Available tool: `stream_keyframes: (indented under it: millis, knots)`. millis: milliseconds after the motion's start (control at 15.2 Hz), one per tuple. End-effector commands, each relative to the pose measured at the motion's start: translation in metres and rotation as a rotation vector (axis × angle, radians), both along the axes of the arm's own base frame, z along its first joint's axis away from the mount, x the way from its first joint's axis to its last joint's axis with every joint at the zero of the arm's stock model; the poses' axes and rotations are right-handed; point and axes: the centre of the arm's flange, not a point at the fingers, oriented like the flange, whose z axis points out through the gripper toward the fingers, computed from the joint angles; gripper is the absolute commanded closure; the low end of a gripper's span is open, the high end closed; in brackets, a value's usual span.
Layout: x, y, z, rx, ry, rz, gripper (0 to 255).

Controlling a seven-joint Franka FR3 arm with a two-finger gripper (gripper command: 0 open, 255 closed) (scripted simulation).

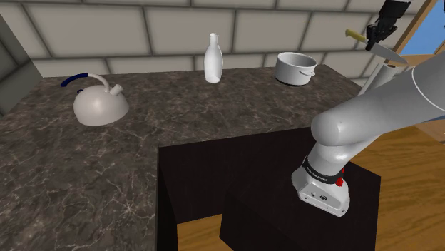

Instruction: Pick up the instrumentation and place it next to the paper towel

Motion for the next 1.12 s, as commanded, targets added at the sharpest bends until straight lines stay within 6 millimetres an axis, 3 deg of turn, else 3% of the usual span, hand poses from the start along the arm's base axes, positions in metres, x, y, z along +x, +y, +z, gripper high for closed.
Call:
stream_keyframes:
  millis: [0,1056]
  knots:
    - [-0.003,-0.001,-0.01,0.0,0.0,0.001,255]
    - [-0.003,-0.001,-0.094,0.0,0.0,0.001,255]
